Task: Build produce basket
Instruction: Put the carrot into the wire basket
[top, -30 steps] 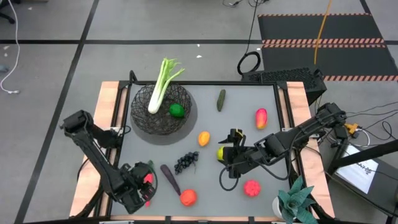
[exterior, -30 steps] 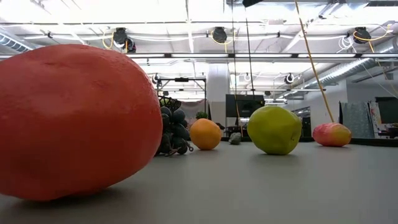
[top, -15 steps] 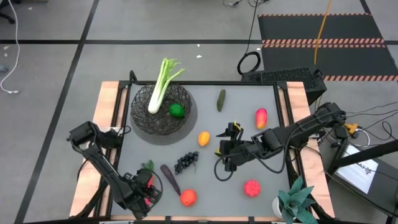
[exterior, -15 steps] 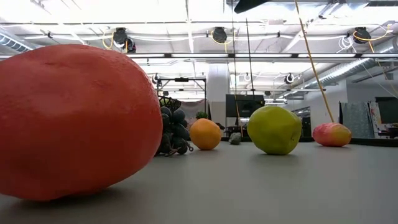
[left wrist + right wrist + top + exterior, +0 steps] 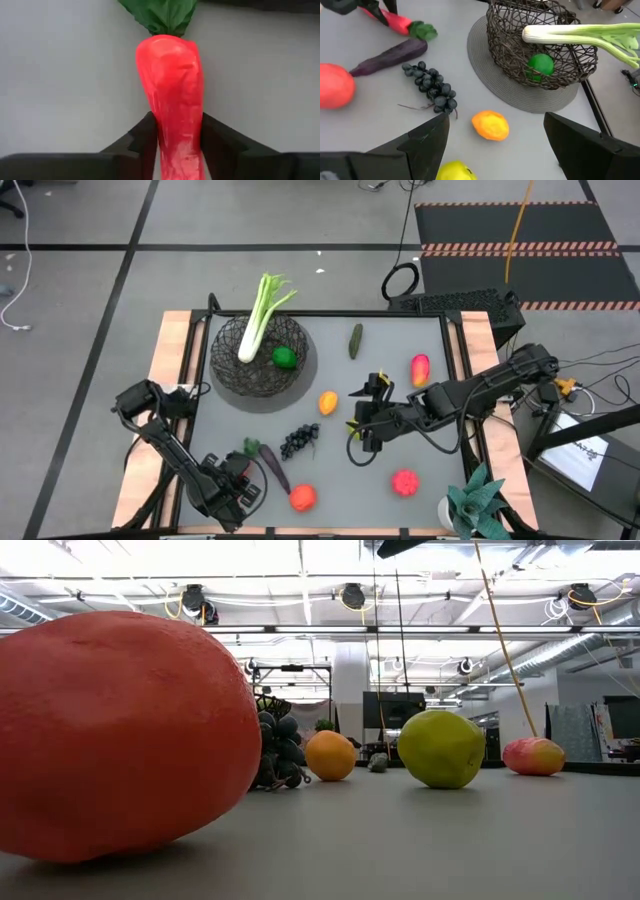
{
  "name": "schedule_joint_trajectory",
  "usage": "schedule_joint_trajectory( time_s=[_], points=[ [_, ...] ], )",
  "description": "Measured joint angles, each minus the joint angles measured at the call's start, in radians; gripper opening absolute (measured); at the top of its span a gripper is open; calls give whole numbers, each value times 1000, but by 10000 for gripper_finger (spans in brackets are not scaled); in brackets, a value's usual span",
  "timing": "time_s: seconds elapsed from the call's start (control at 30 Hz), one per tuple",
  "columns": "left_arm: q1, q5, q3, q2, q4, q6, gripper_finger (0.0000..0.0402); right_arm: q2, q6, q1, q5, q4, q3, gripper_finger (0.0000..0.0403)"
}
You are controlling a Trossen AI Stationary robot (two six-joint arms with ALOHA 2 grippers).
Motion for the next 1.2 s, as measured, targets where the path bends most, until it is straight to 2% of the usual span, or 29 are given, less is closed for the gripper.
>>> schedule_joint_trajectory(
  time_s=[0.1, 0.23, 0.4, 0.5, 0.63, 0.73, 0.97, 1.2],
  points=[
    [4, 0, 0, -37, 0, 70, 103, -9, 9, 0, -1, -9, 0, 318],
    [4, -47, 0, -131, 0, 153, 101, -10, 52, 0, -3, -47, 0, 318],
    [4, -246, 0, -290, 2, 296, 120, -10, 141, 0, -3, -121, 0, 318],
    [5, -382, 0, -385, 2, 444, 122, -10, 194, 1, -3, -152, -1, 318],
    [20, -537, 0, -499, 6, 683, 123, -11, 236, 10, -3, -153, -27, 318],
    [45, -606, 0, -569, 35, 906, 123, -11, 252, 21, -4, -151, -50, 318],
    [142, -676, 0, -680, 108, 1455, 124, -11, 282, 27, -6, -144, -78, 318],
    [233, -688, 0, -698, 149, 1914, 124, -11, 267, 28, -47, -101, -123, 318]
  ],
)
